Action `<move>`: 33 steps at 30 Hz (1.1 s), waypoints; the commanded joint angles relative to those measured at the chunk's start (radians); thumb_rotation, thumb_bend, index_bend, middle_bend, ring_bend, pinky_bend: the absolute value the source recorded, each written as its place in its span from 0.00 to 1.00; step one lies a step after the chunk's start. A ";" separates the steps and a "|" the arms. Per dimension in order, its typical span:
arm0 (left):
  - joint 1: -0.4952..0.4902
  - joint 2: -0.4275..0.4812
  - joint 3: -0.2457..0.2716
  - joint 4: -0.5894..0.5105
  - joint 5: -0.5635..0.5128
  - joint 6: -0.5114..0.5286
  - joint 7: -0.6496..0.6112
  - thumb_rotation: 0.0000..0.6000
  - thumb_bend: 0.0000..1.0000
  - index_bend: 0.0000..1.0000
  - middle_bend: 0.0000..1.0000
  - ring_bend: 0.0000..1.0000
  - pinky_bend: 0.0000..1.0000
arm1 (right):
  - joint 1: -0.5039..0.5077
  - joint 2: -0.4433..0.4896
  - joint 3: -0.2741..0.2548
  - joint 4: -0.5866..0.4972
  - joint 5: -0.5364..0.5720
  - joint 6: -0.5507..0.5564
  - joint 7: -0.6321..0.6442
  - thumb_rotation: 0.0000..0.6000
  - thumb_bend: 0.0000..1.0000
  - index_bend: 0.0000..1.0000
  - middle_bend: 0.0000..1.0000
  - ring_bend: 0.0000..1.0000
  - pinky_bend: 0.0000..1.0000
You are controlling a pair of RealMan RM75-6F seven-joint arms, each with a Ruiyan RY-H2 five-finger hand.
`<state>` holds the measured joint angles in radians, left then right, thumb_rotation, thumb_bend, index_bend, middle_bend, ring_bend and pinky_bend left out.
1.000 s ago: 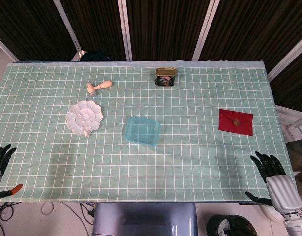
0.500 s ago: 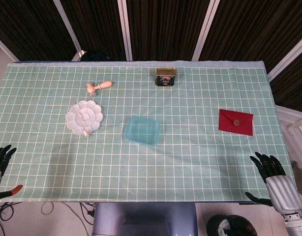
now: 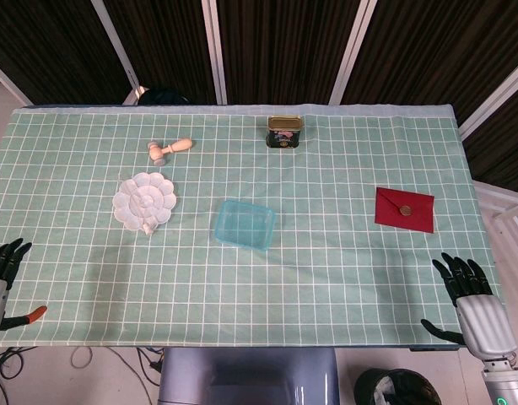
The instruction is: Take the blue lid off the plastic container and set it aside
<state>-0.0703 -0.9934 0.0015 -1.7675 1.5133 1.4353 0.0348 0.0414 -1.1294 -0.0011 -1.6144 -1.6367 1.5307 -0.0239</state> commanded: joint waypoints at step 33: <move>-0.866 -0.431 -0.313 -0.067 -1.057 -0.396 0.948 1.00 0.00 0.00 0.00 0.00 0.06 | 0.021 -0.002 0.014 -0.042 0.108 -0.093 0.053 1.00 0.24 0.00 0.00 0.00 0.00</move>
<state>-0.8740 -1.3715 -0.3017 -1.8871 0.5232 1.0351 0.9339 0.0622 -1.1326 0.0127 -1.6541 -1.5320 1.4403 0.0274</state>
